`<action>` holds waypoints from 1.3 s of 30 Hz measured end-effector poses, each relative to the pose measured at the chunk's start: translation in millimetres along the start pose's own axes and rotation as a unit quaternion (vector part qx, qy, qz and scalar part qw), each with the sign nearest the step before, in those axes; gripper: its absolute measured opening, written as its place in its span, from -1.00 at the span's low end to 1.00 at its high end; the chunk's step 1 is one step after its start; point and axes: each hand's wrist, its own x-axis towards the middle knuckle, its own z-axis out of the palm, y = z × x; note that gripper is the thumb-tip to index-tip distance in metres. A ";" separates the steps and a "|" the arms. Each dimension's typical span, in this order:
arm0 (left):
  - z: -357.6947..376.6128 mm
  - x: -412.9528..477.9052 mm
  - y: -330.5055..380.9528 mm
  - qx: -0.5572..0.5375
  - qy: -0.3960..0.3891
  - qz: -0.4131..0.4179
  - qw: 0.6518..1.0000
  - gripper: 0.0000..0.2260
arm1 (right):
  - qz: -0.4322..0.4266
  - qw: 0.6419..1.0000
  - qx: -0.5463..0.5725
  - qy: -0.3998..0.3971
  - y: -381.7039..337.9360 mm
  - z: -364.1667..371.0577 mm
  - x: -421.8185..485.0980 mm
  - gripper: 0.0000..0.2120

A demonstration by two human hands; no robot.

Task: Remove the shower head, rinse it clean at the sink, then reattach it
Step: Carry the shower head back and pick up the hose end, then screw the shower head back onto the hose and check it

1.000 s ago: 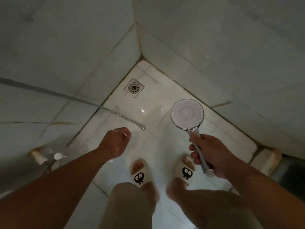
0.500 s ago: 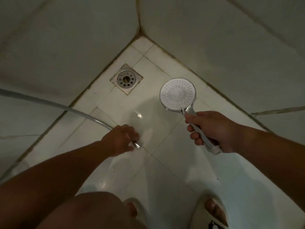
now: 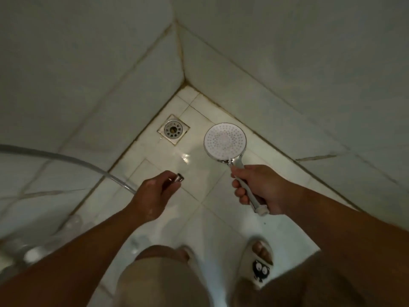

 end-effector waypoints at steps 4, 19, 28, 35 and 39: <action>-61.2 -71.1 113.8 -0.094 -0.020 -0.041 0.994 -0.82 | -0.014 0.999 -0.038 -0.006 -25.5 5.0 -113.2 -0.82; -220.0 -317.9 493.5 -0.310 0.006 -0.147 0.939 -0.70 | -0.084 0.995 0.029 -0.046 -129.0 76.5 -486.9 -0.87; -295.5 -336.4 513.5 -0.407 -0.018 -0.149 0.901 -0.69 | -0.171 0.967 0.189 -0.013 -176.2 153.7 -527.5 -0.89; -355.2 -329.4 504.2 -0.323 -0.054 -0.107 0.939 -0.70 | -0.230 0.925 0.299 0.038 -212.7 205.9 -535.6 -0.89; -372.7 -319.6 514.5 -0.328 -0.074 -0.104 0.936 -0.70 | -0.252 0.913 0.320 0.040 -228.2 218.3 -538.5 -0.87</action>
